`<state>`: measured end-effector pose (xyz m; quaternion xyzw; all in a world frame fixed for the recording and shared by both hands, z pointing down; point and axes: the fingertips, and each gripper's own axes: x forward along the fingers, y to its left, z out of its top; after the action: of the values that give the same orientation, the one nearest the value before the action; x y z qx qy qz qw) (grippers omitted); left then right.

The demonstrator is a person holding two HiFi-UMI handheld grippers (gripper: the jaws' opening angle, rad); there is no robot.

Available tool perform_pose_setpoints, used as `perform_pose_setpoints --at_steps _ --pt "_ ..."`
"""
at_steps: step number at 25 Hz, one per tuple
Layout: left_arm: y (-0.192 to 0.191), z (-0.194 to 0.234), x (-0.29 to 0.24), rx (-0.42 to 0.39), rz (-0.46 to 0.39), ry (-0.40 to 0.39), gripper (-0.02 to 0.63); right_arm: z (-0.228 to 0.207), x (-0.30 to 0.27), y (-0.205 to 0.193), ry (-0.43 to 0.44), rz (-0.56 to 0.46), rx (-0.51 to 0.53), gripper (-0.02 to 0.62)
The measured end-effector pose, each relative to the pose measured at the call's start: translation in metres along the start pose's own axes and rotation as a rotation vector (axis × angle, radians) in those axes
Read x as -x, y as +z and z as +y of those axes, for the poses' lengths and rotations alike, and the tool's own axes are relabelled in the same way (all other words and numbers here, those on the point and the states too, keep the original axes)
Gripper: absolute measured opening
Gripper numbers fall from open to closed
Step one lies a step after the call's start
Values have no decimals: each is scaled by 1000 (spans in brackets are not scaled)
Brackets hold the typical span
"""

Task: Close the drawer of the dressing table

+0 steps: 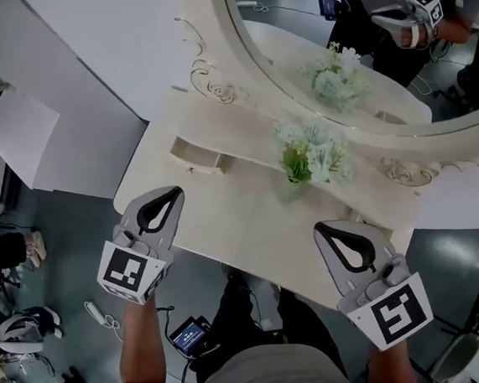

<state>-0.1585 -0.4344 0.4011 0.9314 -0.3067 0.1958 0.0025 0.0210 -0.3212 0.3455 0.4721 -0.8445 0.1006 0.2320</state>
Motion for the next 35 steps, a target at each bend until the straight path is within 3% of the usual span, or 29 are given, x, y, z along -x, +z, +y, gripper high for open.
perform_pose_setpoints --at_steps 18,35 --pt "-107 39 -53 73 111 3 5 9 -63 -47 57 86 -55 0" --pt "-174 57 -92 85 174 -6 15 24 -99 -85 96 150 -103 0"
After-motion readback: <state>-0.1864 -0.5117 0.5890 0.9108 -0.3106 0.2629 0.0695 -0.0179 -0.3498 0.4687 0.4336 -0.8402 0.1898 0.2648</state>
